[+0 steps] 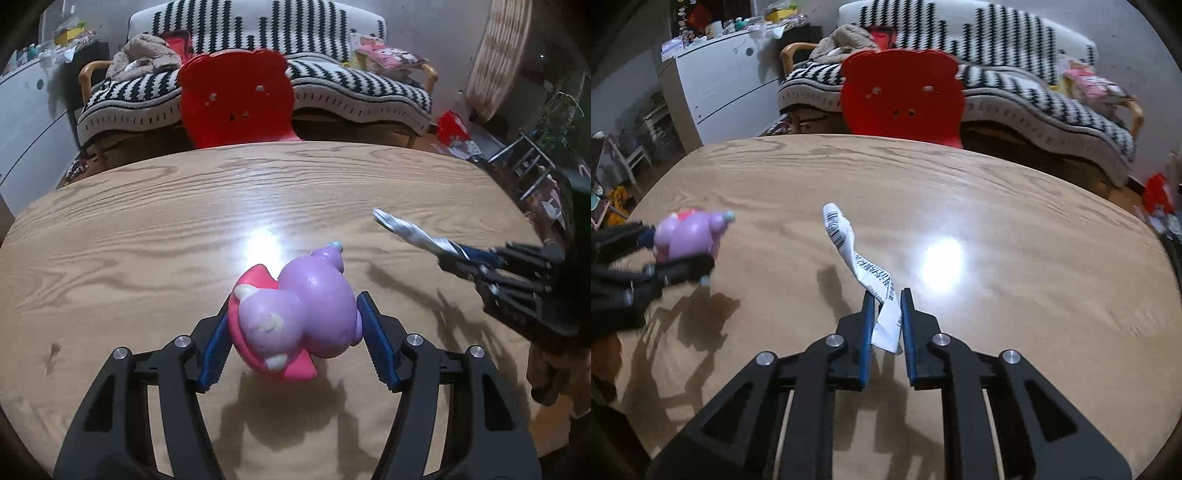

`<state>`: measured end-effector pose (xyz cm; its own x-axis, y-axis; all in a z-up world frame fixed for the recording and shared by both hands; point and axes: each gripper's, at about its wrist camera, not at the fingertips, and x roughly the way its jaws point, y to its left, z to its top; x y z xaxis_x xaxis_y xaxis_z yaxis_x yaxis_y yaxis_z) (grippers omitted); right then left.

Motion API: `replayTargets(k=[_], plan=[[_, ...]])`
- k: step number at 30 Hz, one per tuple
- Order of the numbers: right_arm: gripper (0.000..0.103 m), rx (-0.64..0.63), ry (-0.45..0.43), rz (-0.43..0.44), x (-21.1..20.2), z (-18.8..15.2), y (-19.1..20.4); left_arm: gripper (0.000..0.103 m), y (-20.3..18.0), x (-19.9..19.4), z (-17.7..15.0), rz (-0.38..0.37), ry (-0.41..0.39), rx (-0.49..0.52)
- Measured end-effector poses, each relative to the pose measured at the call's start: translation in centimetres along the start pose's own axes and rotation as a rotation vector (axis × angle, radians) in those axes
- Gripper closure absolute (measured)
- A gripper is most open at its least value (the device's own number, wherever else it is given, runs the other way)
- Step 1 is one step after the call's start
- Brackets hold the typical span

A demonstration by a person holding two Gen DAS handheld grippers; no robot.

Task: Collect trash
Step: 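Grasp the pink-purple toy with the left gripper while the right grasps the white paper strip, then carry the toy and paper strip over the black bin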

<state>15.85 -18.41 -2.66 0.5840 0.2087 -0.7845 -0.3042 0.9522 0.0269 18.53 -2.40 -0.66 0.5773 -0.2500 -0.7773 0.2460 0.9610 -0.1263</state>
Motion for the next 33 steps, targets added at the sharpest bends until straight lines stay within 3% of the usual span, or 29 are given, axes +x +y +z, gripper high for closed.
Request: replayTargets(k=[7,12,19,27,33], plan=[[0.088,0.123,-0.072,-0.070,-11.9,-8.9,-3.4,0.040,-6.7,-5.5,-4.3,-0.034,-0.033,0.045],[0.088,0.171,-0.101,-0.103,-16.7,-14.5,-4.9,0.040,-11.5,-6.9,-6.4,-0.054,-0.048,0.082],[0.088,0.227,-0.070,-0.154,-18.2,-19.5,-8.4,0.040,-17.0,-5.6,-8.0,-0.114,-0.009,0.147],[0.088,0.299,-0.069,-0.193,-20.0,-22.6,-11.3,0.040,-21.7,-3.8,-8.1,-0.141,-0.003,0.188],[0.088,0.386,-0.068,-0.244,-22.0,-25.9,-15.0,0.040,-27.1,-3.0,-8.5,-0.206,-0.006,0.248]])
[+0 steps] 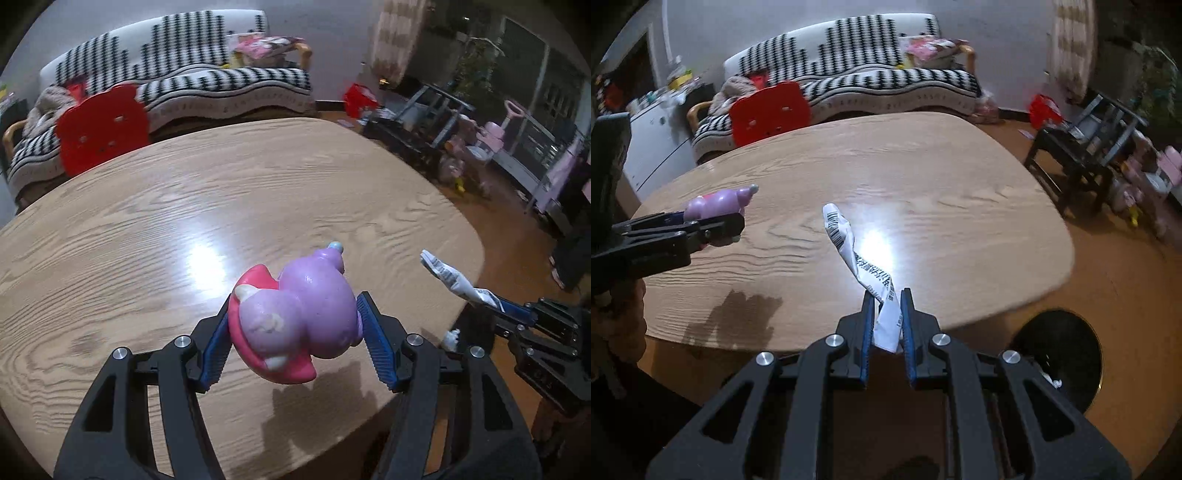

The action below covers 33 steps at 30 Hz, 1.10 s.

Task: Collect trash
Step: 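Carry the toy and paper strip over the black bin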

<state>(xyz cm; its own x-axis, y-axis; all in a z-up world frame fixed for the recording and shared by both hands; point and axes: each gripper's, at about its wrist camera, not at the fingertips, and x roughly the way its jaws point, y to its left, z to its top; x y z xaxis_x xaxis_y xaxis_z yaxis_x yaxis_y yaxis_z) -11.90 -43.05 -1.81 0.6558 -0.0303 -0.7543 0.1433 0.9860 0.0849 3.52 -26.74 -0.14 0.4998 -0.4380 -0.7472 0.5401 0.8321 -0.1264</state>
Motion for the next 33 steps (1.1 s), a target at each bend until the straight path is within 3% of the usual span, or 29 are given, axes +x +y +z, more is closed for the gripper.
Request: replayTargets(k=[7,12,18,23,33], plan=[[0.088,0.152,-0.007,-0.091,-2.6,-2.7,-8.7,0.040,-8.6,2.2,-0.8,-0.133,0.014,0.120],[0.088,0.276,0.021,-0.153,-4.4,-5.6,-15.0,0.040,-15.4,3.5,-2.2,-0.281,0.033,0.210],[0.088,0.401,0.057,-0.192,-5.2,-8.8,-20.6,0.040,-22.8,6.4,-4.6,-0.411,0.101,0.315],[0.088,0.453,0.087,-0.209,-4.7,-10.1,-23.3,0.040,-26.1,9.4,-5.8,-0.415,0.145,0.349],[0.088,0.504,0.100,-0.216,-3.2,-9.3,-25.2,0.033,-27.7,12.9,-4.8,-0.423,0.167,0.323]])
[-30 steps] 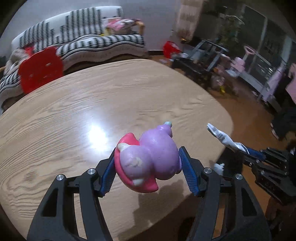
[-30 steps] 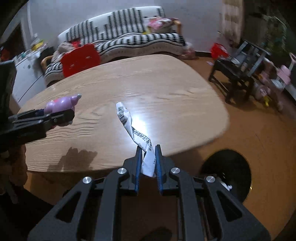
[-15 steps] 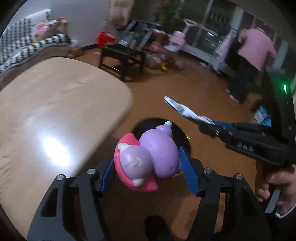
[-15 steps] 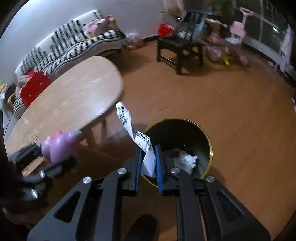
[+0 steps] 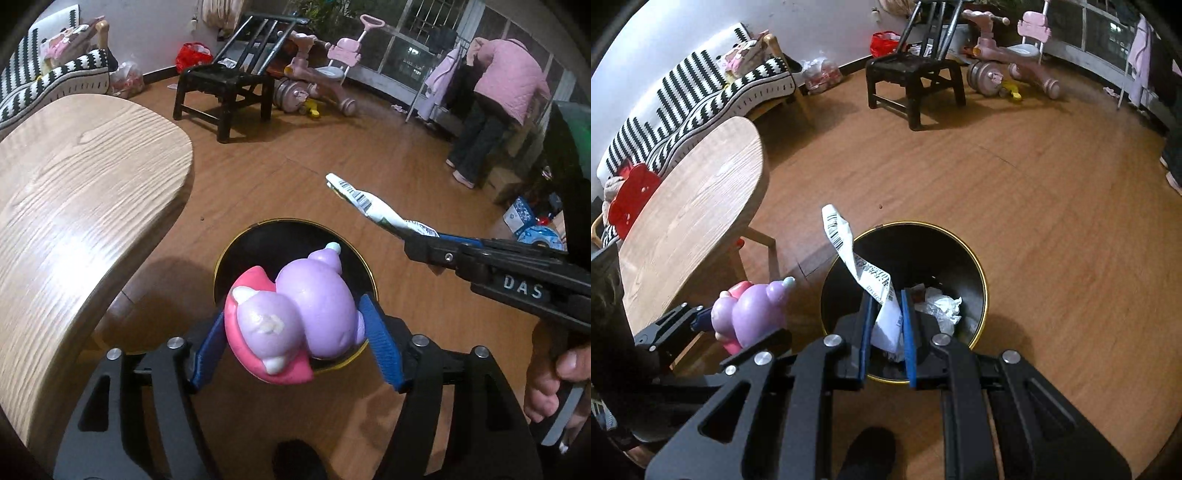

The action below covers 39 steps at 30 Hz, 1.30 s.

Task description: Collect trash

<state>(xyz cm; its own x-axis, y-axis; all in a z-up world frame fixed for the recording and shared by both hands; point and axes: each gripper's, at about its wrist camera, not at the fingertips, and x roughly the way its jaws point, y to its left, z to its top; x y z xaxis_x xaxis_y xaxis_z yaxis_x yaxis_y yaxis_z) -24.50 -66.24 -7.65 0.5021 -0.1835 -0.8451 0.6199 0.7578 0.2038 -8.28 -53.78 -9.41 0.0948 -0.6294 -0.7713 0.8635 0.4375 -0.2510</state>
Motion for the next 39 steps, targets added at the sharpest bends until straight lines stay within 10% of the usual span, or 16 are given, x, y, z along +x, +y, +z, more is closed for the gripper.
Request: replayTargets(k=[3,5,16,31,39], plan=[[0.069,0.024,0.005,-0.007,0.2,0.0,-0.4,0.025,0.4,0.6,0.4,-0.006,-0.009,-0.020],[0.037,0.031,-0.012,-0.011,0.0,0.0,-0.3,0.019,0.5,0.6,0.4,-0.011,-0.011,-0.039],[0.018,-0.078,-0.128,0.035,-4.6,1.6,6.6,0.011,3.4,-8.1,-0.3,0.025,-0.076,-0.077],[0.011,-0.519,-0.141,0.341,-5.1,-1.8,40.1,0.011,26.4,-36.6,-14.1,0.590,-0.277,-0.493],[0.011,-0.620,-0.150,0.375,-4.2,-5.2,51.0,0.009,32.7,-46.0,-22.2,0.816,-0.320,-0.635]])
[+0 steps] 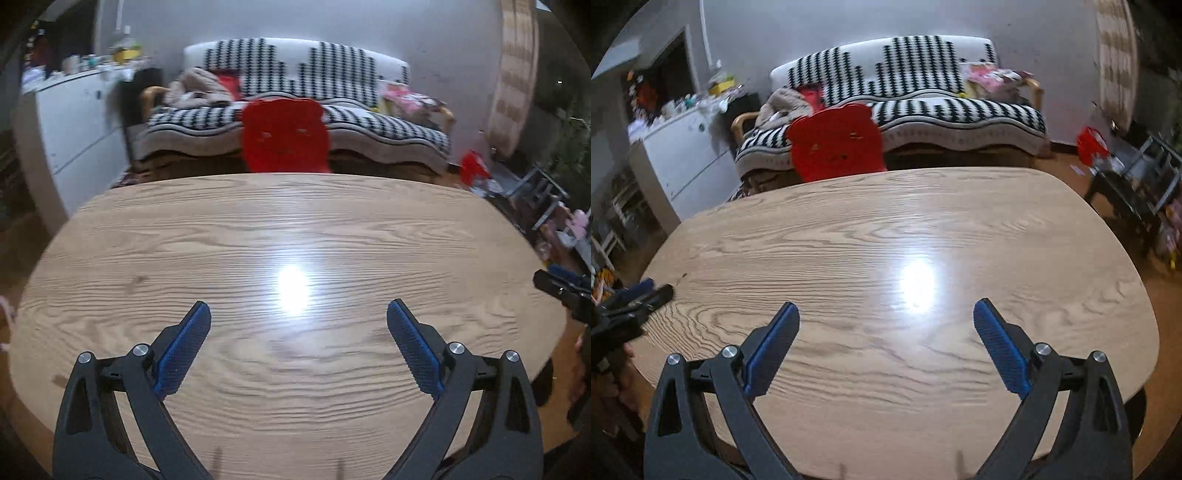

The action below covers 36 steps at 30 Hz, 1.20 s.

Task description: Collect trash

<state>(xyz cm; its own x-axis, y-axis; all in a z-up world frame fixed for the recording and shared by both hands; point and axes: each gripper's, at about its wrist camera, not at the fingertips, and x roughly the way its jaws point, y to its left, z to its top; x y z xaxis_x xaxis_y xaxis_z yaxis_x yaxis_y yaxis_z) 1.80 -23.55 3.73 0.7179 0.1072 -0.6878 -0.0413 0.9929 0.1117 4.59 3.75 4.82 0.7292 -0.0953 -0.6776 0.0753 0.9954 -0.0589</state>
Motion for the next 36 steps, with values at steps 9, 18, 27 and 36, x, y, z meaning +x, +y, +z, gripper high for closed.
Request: replayTargets(k=[9,18,27,36], plan=[[0.011,0.026,0.036,-0.032,2.1,-0.2,0.8,0.009,4.8,0.5,0.6,0.051,0.033,-0.045],[0.011,-0.005,0.069,-0.045,2.6,-1.3,0.6,0.009,3.8,0.8,0.2,0.058,0.033,-0.008],[0.011,-0.009,0.067,-0.044,2.4,-1.4,0.4,0.009,3.8,0.9,0.2,0.064,0.042,-0.020],[0.011,-0.023,0.070,-0.047,2.3,-1.6,0.2,0.009,3.8,0.9,0.2,0.062,0.050,-0.019]])
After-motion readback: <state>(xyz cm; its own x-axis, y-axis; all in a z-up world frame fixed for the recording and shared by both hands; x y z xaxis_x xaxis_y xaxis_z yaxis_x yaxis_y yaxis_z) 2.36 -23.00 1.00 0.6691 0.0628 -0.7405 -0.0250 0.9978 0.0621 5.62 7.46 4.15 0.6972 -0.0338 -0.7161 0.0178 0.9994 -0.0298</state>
